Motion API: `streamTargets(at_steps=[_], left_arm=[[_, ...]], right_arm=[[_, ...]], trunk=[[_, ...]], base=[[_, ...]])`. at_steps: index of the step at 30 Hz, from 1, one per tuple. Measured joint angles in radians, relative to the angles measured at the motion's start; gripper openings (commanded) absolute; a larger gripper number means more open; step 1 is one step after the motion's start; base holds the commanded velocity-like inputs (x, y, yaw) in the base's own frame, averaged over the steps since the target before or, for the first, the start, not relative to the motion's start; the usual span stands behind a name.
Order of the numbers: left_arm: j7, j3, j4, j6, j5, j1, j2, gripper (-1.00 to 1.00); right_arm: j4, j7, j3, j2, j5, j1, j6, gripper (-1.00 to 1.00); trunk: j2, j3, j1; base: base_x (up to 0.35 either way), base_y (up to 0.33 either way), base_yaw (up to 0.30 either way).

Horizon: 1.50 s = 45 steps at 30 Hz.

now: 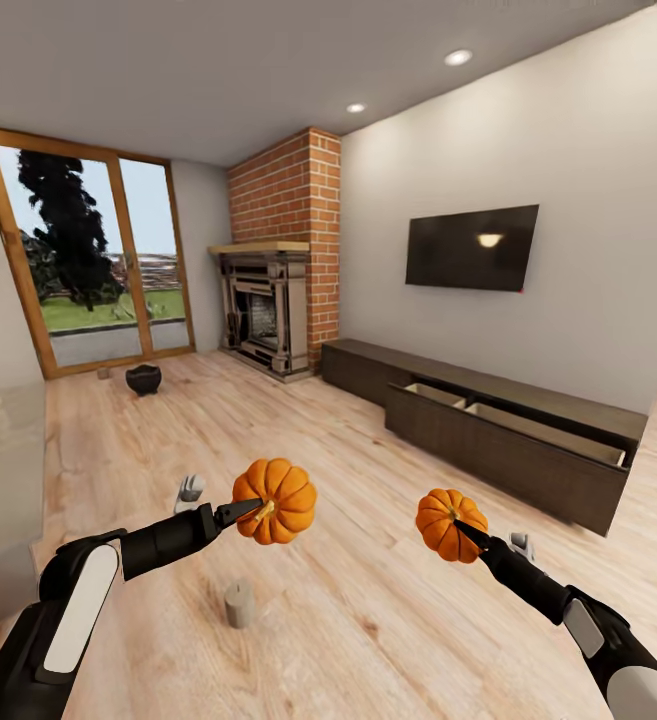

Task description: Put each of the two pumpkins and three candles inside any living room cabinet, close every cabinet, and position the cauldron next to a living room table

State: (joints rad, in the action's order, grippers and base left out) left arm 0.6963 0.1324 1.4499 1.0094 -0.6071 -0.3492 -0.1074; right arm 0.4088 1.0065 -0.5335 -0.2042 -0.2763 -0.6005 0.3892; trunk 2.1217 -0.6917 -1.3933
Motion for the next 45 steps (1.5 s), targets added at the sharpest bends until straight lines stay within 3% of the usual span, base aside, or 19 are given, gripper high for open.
streamTargets(at_steps=[7, 12, 16, 45], left_arm=[[0.000, 0.000, 0.000, 0.000, 0.000, 0.000, 0.000, -1.00], [0.000, 0.000, 0.000, -0.001, 0.002, 0.000, 0.000, -1.00], [0.000, 0.000, 0.000, -0.001, 0.002, 0.000, 0.000, -1.00], [0.001, -0.001, 0.000, -0.001, 0.004, 0.000, 0.000, -1.00]], right_arm=[[-0.003, -0.001, 0.000, 0.000, 0.000, 0.000, 0.001, -1.00], [-0.003, -0.002, -0.047, -0.001, 0.002, 0.000, 0.001, -1.00], [-0.004, -0.002, -0.057, 0.000, 0.004, 0.000, 0.001, -1.00], [-0.005, -0.005, -0.060, 0.000, 0.007, 0.000, 0.000, -1.00]], trunk=[[-0.049, 0.028, 0.027], [-0.084, 0.048, 0.046], [-0.112, 0.064, 0.061], [-0.315, 0.180, 0.173]], base=[[0.000, 0.000, -0.212], [0.000, 0.000, -0.226], [0.000, 0.000, -0.227], [0.000, 0.000, -0.227]])
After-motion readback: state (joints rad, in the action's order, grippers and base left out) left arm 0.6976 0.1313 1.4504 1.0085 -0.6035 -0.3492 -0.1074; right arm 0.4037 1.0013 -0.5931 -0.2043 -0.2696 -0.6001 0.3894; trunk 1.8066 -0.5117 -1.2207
